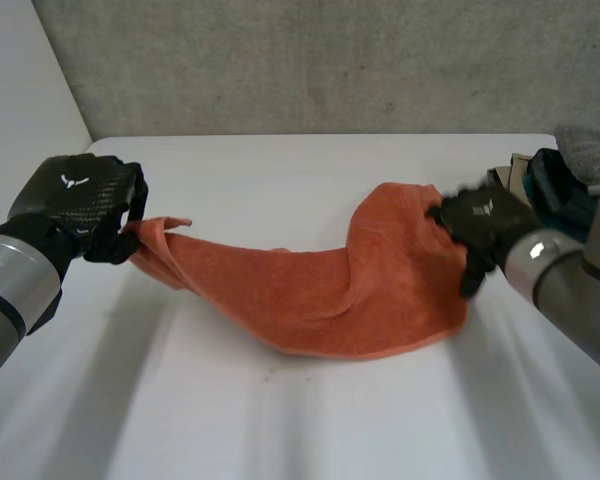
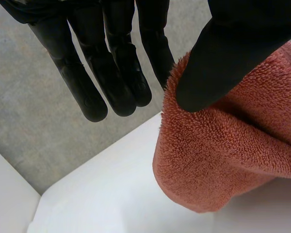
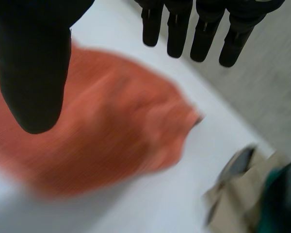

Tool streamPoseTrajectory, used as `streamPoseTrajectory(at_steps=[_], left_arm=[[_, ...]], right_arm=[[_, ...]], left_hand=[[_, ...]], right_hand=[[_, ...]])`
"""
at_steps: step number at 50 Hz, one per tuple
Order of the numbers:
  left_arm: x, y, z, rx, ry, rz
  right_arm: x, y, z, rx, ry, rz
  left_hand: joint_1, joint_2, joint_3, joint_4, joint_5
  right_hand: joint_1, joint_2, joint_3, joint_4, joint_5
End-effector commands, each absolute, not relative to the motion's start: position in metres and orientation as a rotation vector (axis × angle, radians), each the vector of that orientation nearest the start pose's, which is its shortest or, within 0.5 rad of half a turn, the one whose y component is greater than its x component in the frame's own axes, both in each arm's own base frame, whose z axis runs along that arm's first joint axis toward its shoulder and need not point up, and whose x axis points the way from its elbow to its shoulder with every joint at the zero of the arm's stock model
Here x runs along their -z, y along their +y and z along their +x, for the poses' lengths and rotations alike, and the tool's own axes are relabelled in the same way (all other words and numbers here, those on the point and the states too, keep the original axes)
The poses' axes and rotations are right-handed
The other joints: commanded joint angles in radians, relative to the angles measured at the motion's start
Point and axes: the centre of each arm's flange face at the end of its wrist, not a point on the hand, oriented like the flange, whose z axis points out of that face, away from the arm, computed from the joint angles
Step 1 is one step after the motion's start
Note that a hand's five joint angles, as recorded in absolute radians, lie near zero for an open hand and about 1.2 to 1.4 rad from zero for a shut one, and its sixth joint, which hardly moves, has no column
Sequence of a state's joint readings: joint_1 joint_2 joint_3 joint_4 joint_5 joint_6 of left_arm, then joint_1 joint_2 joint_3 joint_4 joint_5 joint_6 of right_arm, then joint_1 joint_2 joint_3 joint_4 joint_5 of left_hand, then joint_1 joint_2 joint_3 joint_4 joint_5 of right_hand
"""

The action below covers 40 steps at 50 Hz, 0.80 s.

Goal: Fold the laundry.

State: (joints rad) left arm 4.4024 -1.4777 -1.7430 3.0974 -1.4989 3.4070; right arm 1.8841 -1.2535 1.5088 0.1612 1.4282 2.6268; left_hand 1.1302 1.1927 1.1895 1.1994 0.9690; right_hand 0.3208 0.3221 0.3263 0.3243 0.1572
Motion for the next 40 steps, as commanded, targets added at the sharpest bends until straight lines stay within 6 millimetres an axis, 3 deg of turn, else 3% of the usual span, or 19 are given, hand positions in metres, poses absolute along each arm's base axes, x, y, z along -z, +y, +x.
streamPoseTrajectory(at_steps=[1,6,14,32,34,36,40], left_arm=[[-0.289,-0.215,-0.219,2.176,2.271,0.773],[-0.291,-0.217,-0.221,2.198,2.25,0.772],[-0.287,-0.219,-0.221,2.184,2.261,0.773],[-0.288,-0.219,-0.221,2.189,2.256,0.768],[-0.289,-0.219,-0.221,2.19,2.255,0.767],[-0.288,-0.218,-0.22,2.186,2.257,0.766],[-0.291,-0.218,-0.221,2.196,2.25,0.766]], right_arm=[[-0.174,-0.257,0.224,1.573,2.398,-1.161],[-0.161,-0.263,0.224,1.655,2.351,-1.159],[-0.134,-0.277,0.228,1.643,2.359,-1.182],[-0.114,-0.29,0.231,1.707,2.335,-1.289],[-0.112,-0.291,0.231,1.705,2.335,-1.301],[-0.112,-0.292,0.231,1.713,2.335,-1.304],[-0.127,-0.301,0.226,1.814,2.346,-1.249]], left_hand=[[0.266,0.204,0.207,0.197,0.253],[0.266,0.204,0.207,0.197,0.253],[0.266,0.204,0.207,0.197,0.253],[0.266,0.204,0.207,0.197,0.253],[0.266,0.204,0.207,0.197,0.253],[0.266,0.204,0.207,0.197,0.253],[0.266,0.204,0.207,0.197,0.253]], right_hand=[[0.114,0.112,0.108,0.11,0.103],[0.175,0.174,0.169,0.171,0.164],[0.345,0.344,0.34,0.342,0.334],[0.469,0.467,0.463,0.465,0.458],[0.641,0.64,0.635,0.637,0.63],[1.001,1.0,0.996,0.998,0.99],[1.075,1.074,1.07,1.072,1.065]])
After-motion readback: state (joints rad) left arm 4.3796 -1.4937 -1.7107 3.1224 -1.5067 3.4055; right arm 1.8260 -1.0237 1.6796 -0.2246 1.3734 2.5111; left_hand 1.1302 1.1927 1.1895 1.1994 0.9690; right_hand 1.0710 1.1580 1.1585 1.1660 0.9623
